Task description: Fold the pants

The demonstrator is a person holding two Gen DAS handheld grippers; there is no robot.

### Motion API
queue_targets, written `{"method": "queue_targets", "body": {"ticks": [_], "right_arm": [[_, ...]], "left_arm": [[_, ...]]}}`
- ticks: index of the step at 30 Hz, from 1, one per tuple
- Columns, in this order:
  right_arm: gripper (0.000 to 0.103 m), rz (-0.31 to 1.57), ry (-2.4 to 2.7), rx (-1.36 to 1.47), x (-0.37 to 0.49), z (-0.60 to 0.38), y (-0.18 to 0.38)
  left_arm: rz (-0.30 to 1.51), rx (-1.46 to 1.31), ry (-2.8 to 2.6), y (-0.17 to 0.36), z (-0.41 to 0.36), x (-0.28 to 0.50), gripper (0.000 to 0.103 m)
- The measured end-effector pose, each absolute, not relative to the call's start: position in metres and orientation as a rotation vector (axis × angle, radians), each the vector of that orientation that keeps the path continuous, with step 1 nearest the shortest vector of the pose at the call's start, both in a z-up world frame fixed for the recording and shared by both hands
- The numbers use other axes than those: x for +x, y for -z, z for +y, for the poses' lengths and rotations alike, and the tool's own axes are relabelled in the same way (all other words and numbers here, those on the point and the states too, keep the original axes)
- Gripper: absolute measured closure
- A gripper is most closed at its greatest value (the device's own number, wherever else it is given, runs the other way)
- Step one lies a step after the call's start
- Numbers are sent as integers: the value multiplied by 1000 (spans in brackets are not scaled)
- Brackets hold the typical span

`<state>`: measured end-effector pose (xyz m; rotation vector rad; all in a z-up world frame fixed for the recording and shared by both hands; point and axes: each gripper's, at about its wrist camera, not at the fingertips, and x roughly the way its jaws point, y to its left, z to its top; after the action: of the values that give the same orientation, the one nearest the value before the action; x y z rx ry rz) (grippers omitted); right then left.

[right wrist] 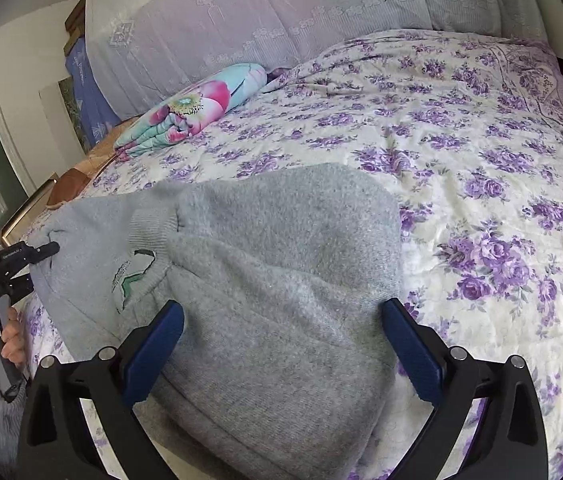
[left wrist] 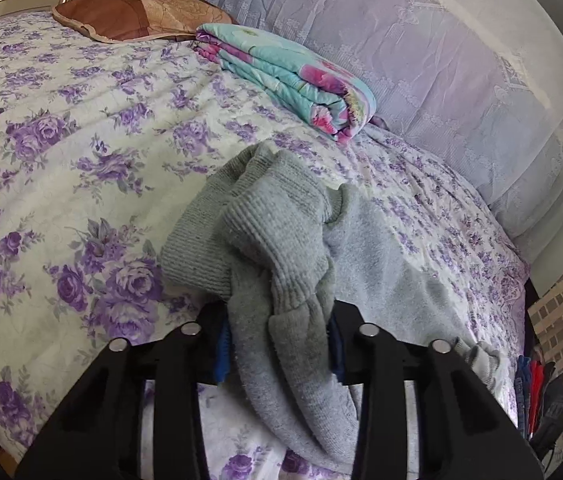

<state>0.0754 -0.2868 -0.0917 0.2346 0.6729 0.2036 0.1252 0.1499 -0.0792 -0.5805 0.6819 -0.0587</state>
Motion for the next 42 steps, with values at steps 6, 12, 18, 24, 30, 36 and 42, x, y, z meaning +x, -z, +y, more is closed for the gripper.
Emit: {"method": "queue_targets", "body": {"ticks": [6,12,18,24,30,36,42], "right_arm": [[3,566,-190,458,58,-334,91],[3,538,-150,595,47,-373,98],[4,493,-166,705,35,-397,107],[4,445,-211,765,26,-411,110],[4,436,-247,823,27,-419,114],[4,425,-264,842,26,-421,115],[4,417,-266,852,26,-422,116]], "left_arm": [[578,-447,110,23,112,104,75],[463,-214,155,-35,44,84,75],[367,30,230,-68,-45,66,75],[362,302,290,-43,-152,60,75],[464,491,366,19,-225,61,75],[485,609,349,56,-255,51,71],[536,497,488,49,-241,33,19]]}}
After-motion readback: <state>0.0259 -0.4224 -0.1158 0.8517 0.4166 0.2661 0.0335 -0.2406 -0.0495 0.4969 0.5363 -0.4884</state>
